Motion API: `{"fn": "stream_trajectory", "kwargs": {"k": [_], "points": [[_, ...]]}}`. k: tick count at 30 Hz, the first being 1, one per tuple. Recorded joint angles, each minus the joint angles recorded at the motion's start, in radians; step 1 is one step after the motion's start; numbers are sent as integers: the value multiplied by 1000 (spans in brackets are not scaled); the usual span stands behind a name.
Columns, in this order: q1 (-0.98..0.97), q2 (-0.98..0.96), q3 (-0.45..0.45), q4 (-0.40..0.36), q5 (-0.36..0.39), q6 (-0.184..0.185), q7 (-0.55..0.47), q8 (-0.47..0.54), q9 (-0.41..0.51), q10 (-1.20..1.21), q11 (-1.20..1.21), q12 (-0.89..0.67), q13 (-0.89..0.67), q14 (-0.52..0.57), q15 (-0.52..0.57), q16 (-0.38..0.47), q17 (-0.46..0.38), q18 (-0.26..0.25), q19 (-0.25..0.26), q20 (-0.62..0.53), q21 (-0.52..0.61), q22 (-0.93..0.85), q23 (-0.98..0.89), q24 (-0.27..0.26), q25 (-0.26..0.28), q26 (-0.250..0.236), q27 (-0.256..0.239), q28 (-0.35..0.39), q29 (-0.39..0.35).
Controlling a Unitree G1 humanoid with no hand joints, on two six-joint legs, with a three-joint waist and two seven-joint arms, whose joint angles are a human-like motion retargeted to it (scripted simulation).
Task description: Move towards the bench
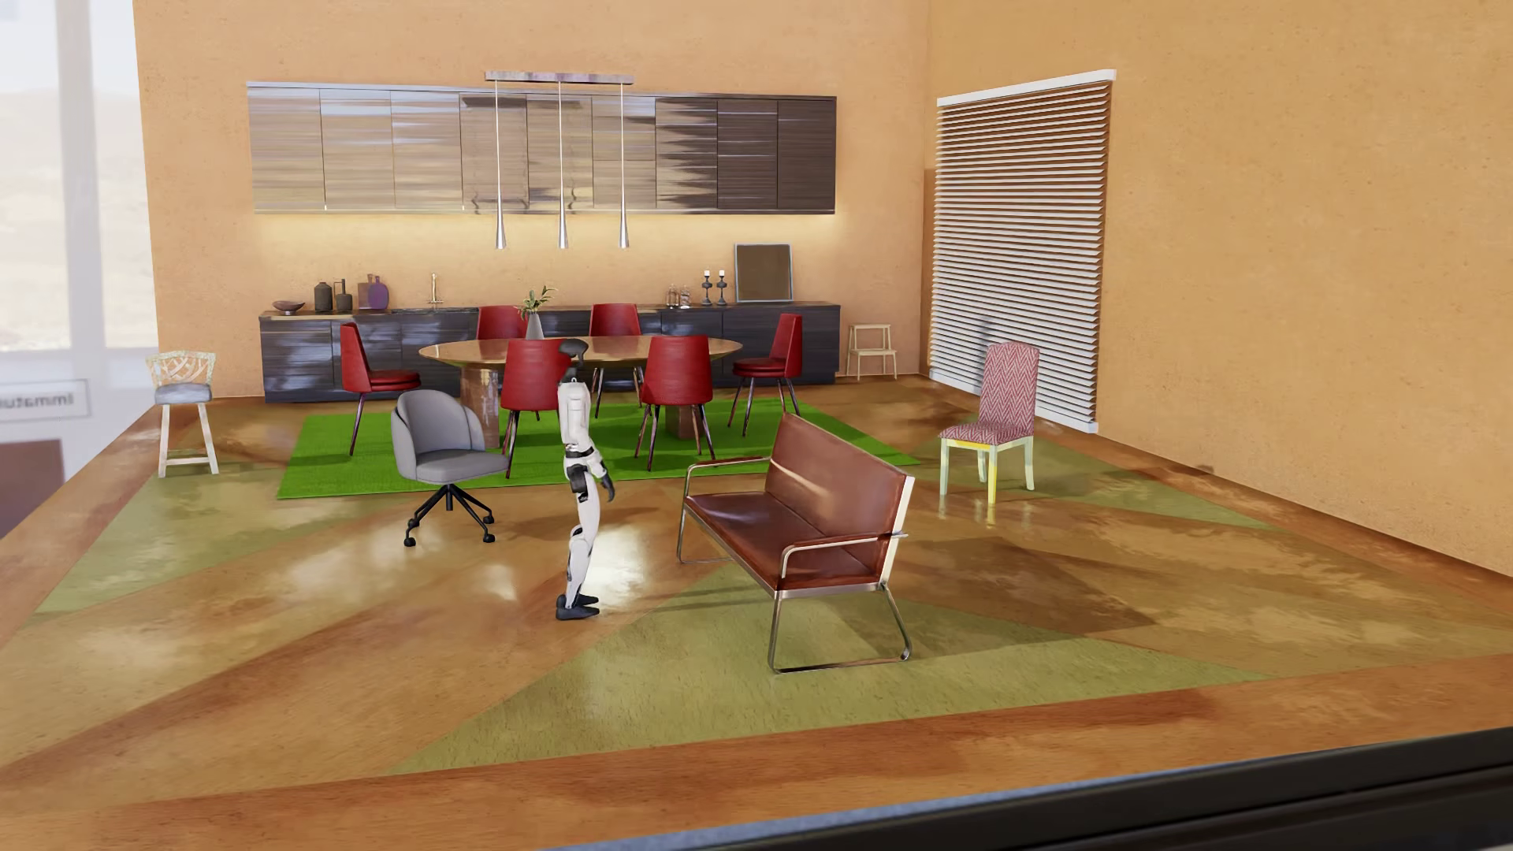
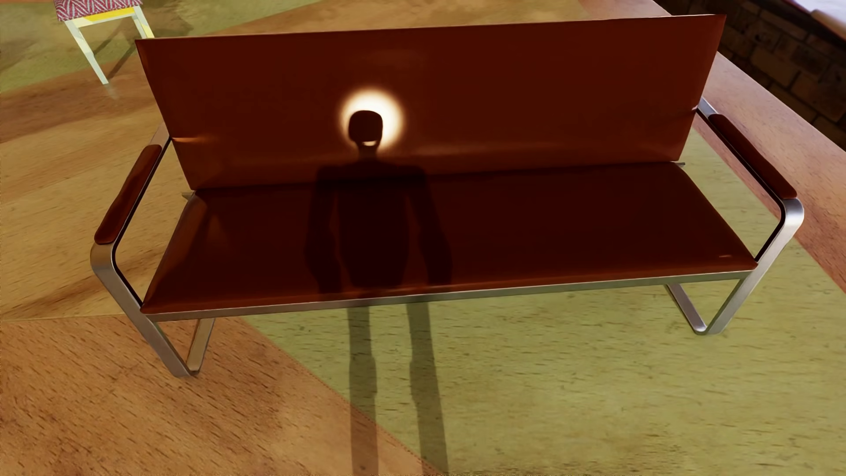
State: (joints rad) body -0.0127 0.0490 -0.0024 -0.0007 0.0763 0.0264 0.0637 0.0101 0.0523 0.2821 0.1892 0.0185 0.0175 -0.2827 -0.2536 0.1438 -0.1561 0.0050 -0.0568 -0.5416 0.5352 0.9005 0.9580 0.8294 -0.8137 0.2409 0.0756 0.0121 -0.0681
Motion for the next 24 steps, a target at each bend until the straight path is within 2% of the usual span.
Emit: {"fn": "stream_trajectory", "kwargs": {"k": [24], "points": [[-12, -3, -1, 4, 2, -1, 5, 1, 12, 20, 1, 11, -20, 2, 0, 2, -14, -7, -4, -24, 22, -18, -4, -19, 26, 24, -1, 14, -15]]}}
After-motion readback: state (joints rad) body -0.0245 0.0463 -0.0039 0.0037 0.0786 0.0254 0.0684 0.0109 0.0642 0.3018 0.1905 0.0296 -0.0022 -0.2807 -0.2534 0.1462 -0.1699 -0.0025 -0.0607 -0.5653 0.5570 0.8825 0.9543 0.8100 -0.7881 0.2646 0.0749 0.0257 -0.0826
